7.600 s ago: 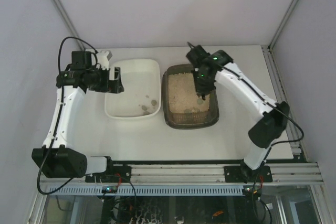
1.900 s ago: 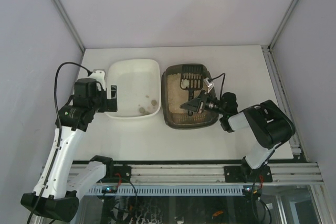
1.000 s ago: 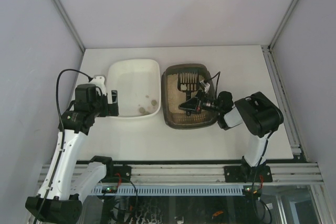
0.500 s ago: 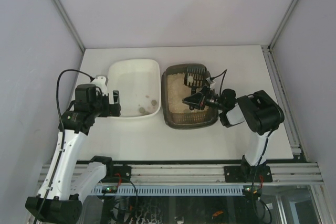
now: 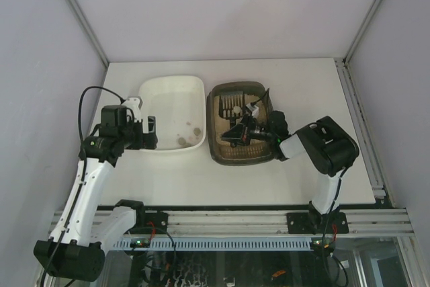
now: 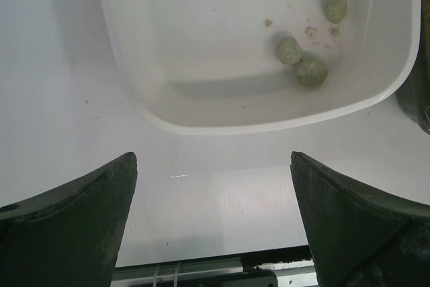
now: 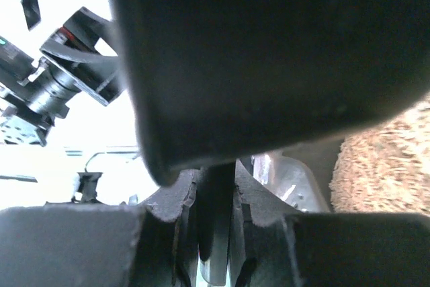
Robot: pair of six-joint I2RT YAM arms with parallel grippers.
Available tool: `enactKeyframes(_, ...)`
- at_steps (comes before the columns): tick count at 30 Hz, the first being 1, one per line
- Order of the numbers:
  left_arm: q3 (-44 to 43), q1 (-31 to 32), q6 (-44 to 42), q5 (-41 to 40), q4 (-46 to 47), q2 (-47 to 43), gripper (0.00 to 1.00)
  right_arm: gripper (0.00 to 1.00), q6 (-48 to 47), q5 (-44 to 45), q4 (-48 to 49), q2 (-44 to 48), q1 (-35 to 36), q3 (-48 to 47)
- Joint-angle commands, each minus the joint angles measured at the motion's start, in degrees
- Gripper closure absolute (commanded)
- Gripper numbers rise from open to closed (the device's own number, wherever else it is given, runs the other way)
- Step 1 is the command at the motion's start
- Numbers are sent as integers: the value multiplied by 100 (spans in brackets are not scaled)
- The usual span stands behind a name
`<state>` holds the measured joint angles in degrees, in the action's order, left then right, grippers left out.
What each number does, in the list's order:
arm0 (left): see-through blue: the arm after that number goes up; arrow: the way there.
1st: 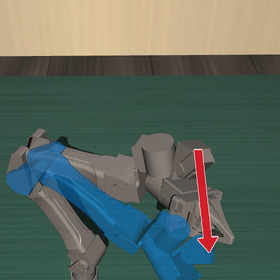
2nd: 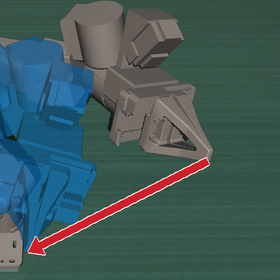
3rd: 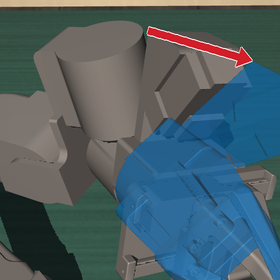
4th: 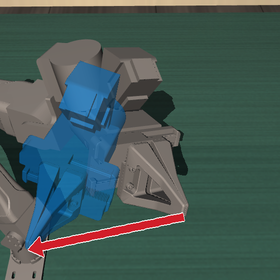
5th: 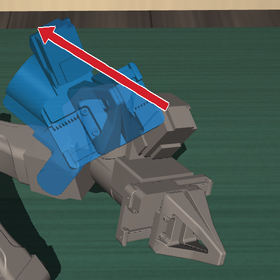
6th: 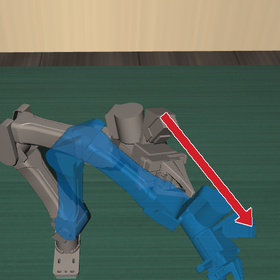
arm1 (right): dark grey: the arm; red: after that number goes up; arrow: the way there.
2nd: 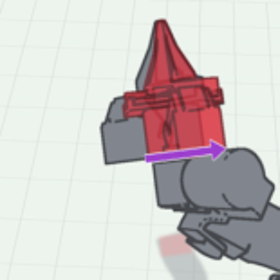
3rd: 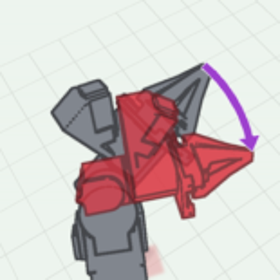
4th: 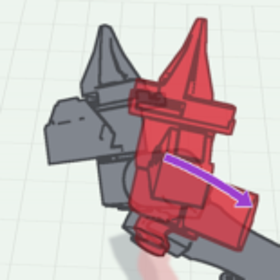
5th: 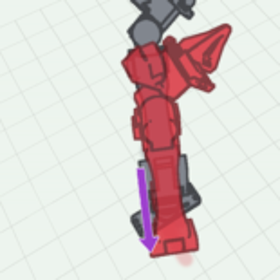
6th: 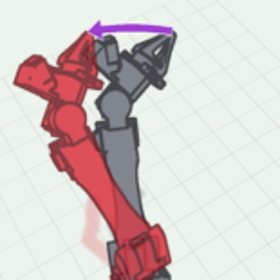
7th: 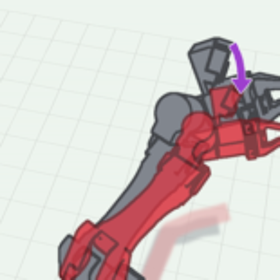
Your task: Clean the litter box
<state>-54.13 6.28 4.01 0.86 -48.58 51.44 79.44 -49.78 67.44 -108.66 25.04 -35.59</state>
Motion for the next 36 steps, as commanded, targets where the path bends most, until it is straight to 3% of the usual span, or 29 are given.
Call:
enactKeyframes(1,-102,-29,116,-60,61,-73,0,100,-1233,203,-1797,762,293,-437)
enactKeyframes(5,-467,-151,227,-352,-73,-11,0,100,-1749,310,-3359,1066,375,-1061)
enactKeyframes(10,-937,-657,77,842,-533,387,0,100,-3700,1380,-6748,1273,865,-2566)
enactKeyframes(15,-960,-800,37,1021,-543,443,0,100,-4349,2088,-8394,986,1331,-3735)
enactKeyframes(18,-950,-832,66,1004,-540,440,0,100,-4956,3100,-9894,514,1699,-4781)
enactKeyframes(21,-993,-869,81,1074,-582,452,0,100,-5640,4726,-11261,-102,2246,-6029)
enactKeyframes(28,-1032,-924,133,872,-554,417,0,100,-6555,7580,-11978,-907,3144,-7289)
enactKeyframes(36,-922,-947,126,814,-474,344,0,100,-7291,8766,-11661,-1064,3477,-7372)
